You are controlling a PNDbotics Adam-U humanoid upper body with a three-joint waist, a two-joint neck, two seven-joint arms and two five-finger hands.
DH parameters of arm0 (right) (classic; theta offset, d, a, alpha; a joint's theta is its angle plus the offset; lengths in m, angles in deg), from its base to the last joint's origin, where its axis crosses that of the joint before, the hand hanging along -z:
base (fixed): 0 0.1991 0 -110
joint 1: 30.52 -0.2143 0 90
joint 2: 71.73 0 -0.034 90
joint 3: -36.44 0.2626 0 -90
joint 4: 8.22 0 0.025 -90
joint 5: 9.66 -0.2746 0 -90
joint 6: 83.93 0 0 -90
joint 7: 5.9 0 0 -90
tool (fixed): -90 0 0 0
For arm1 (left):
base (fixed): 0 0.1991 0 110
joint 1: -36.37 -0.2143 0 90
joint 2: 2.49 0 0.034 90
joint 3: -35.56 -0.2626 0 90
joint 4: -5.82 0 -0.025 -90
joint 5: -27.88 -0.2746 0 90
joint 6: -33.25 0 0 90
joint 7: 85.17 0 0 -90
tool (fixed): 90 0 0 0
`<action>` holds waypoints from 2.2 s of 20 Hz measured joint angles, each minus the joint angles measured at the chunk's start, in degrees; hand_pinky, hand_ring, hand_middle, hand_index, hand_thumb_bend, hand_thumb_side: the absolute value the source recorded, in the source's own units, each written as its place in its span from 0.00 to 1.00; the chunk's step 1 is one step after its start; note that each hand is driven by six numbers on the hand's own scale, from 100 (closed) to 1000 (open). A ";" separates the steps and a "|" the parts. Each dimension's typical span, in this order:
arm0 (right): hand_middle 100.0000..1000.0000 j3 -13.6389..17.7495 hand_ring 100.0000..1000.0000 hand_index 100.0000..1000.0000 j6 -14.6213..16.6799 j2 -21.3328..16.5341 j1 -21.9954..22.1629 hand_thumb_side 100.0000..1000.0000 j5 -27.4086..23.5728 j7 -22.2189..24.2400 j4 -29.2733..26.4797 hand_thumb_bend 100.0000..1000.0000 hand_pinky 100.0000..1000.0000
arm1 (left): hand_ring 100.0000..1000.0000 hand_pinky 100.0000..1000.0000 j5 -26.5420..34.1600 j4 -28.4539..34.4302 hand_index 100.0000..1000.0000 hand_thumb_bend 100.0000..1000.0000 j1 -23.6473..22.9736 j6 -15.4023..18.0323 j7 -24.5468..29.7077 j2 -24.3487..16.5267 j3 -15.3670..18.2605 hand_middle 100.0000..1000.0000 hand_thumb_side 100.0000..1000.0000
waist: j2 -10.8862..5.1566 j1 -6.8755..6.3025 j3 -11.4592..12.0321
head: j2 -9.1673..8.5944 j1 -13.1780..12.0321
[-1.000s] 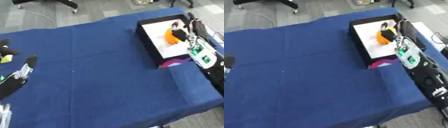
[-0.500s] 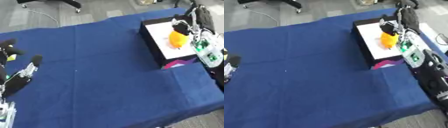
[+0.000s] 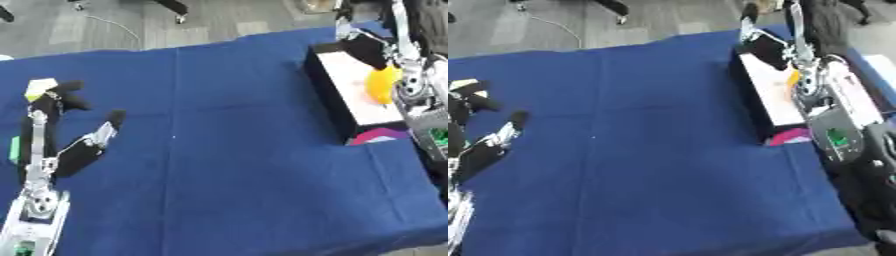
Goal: Pick up the objects with one hand, pass them to the other hand, and then place them into the box on the other side of the table.
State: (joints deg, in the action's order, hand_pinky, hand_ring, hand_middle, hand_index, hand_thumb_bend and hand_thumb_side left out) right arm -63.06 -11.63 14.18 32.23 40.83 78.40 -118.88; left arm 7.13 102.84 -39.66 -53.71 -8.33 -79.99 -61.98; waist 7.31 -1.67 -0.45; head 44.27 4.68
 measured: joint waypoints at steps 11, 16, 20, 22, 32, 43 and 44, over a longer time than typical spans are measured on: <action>0.59 -7.50 0.85 0.98 6.88 4.64 -0.23 0.21 4.69 3.43 -2.67 0.00 0.40 | 0.51 0.74 -3.93 -1.24 0.72 0.64 -0.02 -2.24 -1.98 0.10 1.17 0.39 0.36 | 0.00 0.00 -0.16 | 0.00 -2.50; 0.59 -8.23 0.85 0.98 7.63 4.65 -0.43 0.23 4.73 4.00 -2.69 0.00 0.40 | 0.52 0.74 -7.71 -1.01 0.73 0.67 0.06 -4.12 -2.76 -0.09 3.47 0.40 0.38 | 0.00 0.00 0.01 | 0.00 -2.44; 0.59 -8.26 0.85 0.98 7.94 4.56 0.09 0.25 4.73 3.92 -2.70 0.00 0.40 | 0.54 0.75 -12.94 0.83 0.76 0.68 0.26 -6.33 -1.64 -4.05 5.68 0.43 0.41 | -0.01 0.00 -0.01 | 0.00 -1.93; 0.59 -8.26 0.85 0.98 8.06 4.35 0.44 0.26 4.69 3.80 -2.70 0.00 0.40 | 0.56 0.76 -15.38 1.69 0.77 0.66 0.21 -7.71 1.17 -8.19 6.31 0.46 0.42 | -0.02 0.00 -0.05 | 0.00 -1.37; 0.59 -8.29 0.85 0.98 8.54 3.60 1.36 0.29 4.32 3.74 -2.70 0.00 0.40 | 0.63 0.79 -17.99 -0.40 0.80 0.58 2.14 -10.63 32.50 -30.94 6.24 0.62 0.28 | -0.08 -0.61 -0.60 | 0.00 1.96; 0.59 -8.54 0.85 0.98 8.82 3.59 1.58 0.29 4.11 3.83 -2.70 0.00 0.40 | 0.64 0.78 -15.28 -14.60 0.79 0.47 13.36 -10.23 50.73 -35.15 0.70 0.65 0.23 | -0.08 -0.67 -1.27 | 0.00 2.17; 0.59 -8.58 0.85 0.98 8.82 3.59 1.58 0.29 4.10 3.84 -2.70 0.00 0.40 | 0.64 0.78 -16.00 -15.81 0.79 0.46 13.88 -10.34 50.64 -34.85 0.62 0.65 0.23 | -0.08 -0.67 -1.28 | 0.00 2.24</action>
State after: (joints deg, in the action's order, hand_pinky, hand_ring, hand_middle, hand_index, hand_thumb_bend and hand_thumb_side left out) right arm -71.64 -2.81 17.77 33.81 44.93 82.24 -121.58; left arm -8.87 87.03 -25.77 -64.05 42.31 -114.84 -61.36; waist 7.22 -2.34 -1.73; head 44.27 6.92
